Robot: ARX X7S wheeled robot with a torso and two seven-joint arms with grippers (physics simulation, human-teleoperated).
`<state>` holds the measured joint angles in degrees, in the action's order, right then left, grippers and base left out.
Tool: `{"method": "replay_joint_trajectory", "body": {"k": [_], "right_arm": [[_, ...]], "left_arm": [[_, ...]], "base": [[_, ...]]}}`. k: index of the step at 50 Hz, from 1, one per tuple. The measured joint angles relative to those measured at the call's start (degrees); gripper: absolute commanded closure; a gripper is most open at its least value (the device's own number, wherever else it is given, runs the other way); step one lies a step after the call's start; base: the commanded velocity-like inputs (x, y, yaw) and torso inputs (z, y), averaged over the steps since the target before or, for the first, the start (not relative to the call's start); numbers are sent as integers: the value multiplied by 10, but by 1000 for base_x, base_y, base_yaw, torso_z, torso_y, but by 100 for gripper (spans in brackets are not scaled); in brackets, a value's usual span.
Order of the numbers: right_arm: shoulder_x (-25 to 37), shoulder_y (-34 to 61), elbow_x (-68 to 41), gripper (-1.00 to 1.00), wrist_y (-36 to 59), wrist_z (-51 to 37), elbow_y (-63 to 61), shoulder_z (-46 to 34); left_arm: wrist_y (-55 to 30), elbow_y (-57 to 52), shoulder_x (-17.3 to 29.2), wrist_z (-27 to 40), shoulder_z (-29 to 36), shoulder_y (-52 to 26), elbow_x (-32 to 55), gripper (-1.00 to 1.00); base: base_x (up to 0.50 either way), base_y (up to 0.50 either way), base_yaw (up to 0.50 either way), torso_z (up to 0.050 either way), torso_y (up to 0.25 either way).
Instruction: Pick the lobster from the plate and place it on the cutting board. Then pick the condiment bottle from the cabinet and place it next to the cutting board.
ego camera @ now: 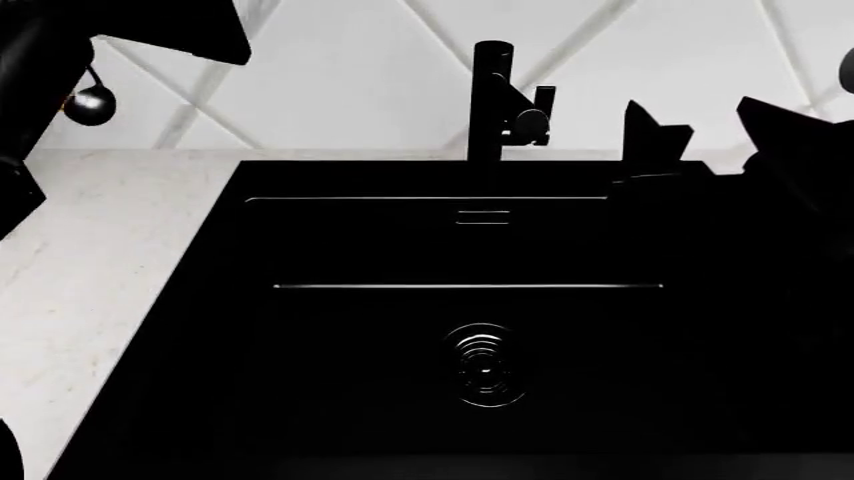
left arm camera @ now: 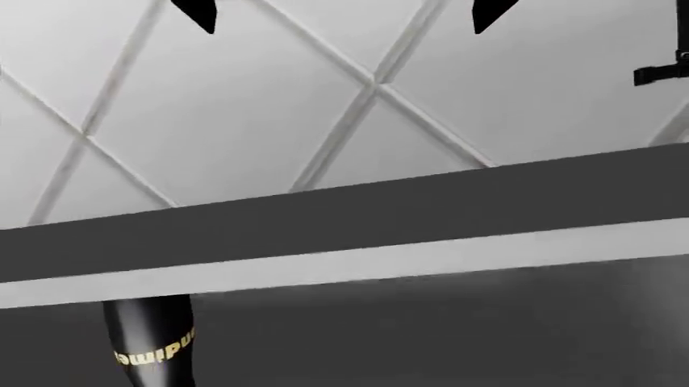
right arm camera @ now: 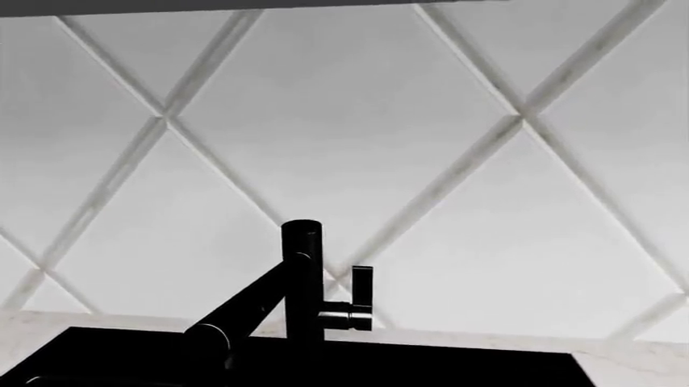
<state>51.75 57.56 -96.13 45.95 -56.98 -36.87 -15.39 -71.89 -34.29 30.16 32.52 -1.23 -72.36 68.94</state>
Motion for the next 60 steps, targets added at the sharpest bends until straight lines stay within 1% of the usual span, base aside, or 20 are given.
{"method": "replay_joint_trajectory", "body": {"k": [11,18,33,60], "right_arm": [[2,6,-5,-100,1,-3,-1,-1],[0,12,-7,-100,3,-5,0,-4],[-1,26,-17,-100,7,-11,2,-7],[0,29,-29,-100,3,-17,2,-9]], "left_arm": [[-40,1,1,69,-14,-84,87,-100],[-55,7,3,105,-17,-122,132,-100],[-62,19,9,131,-11,-163,168,-100],[-49,25,22,136,-1,-161,180,-100]], "base": [[0,0,0,0,0],[0,0,0,0,0],[0,-14,0,0,0],[11,-480,0,0,0]]}}
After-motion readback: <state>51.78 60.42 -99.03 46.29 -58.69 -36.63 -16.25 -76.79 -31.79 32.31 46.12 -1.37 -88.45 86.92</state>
